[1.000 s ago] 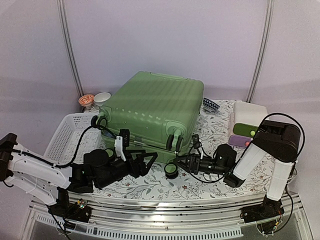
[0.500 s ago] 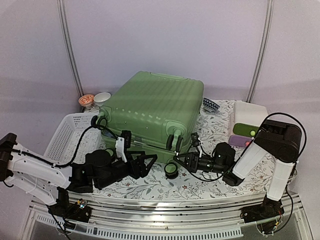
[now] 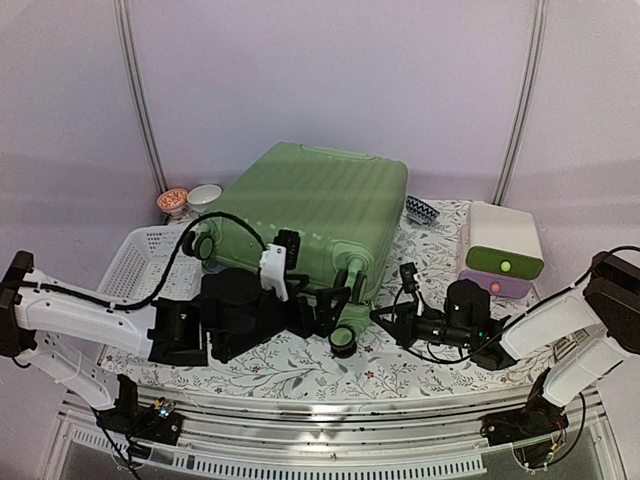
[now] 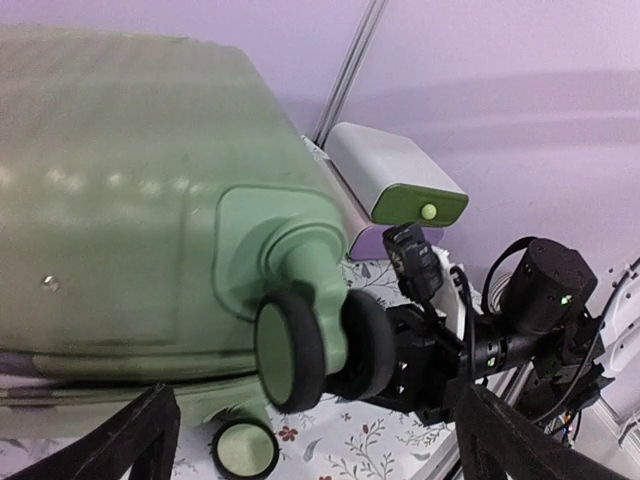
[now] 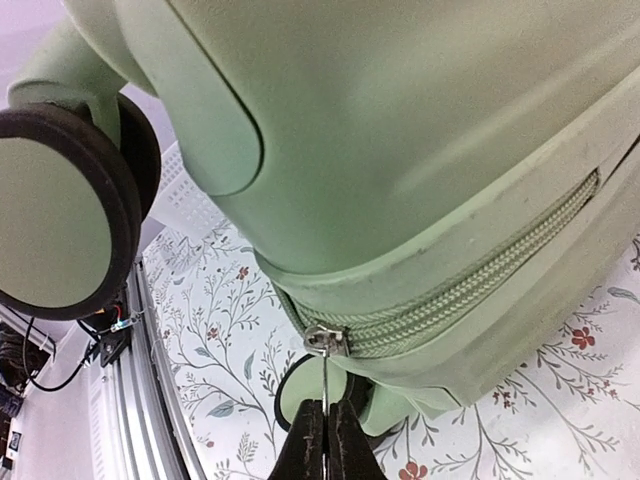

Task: Open, take out, and arrange the luggage
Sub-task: Unzip the zipper of the luggage.

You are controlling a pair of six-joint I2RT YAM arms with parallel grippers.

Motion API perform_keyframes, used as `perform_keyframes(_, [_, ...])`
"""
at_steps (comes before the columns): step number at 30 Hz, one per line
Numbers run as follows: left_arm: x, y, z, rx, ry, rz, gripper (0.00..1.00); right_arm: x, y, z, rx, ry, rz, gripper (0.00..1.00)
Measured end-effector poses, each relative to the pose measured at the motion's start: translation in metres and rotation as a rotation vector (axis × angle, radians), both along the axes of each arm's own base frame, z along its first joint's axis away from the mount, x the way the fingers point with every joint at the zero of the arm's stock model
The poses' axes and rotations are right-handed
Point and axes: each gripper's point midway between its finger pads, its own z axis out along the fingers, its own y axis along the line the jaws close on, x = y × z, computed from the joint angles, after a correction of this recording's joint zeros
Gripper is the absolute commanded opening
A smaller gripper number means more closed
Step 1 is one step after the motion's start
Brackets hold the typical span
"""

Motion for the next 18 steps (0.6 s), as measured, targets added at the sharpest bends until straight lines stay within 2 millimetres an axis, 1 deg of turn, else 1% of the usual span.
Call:
perform_keyframes(2, [0.002,-0.014,0.008,0.032,-0.010,0.012,0.98,0.001,-0.005,-0.001,-0.035,-0.012,-0.013,0.02])
perform_keyframes(3, [0.004,-0.020,0.009,0.055,-0.013,0.020,0.98,0.001,-0.006,-0.002,-0.049,-0.014,-0.018,0.02])
perform_keyframes(7, [0.014,-0.037,0.001,0.161,-0.014,0.060,0.98,0.003,-0.006,-0.002,-0.095,-0.030,-0.021,0.02])
perform_keyframes(10, [0.020,-0.045,-0.006,0.231,-0.009,0.088,0.98,0.005,-0.007,-0.002,-0.123,-0.036,-0.026,0.02])
perform_keyframes(14, [0.023,-0.051,-0.013,0.299,0.001,0.096,0.91,0.007,-0.012,-0.001,-0.153,-0.042,-0.046,0.02])
perform_keyframes(18, [0.026,-0.049,-0.020,0.328,0.020,0.084,0.80,0.012,-0.022,0.002,-0.174,-0.044,-0.075,0.02])
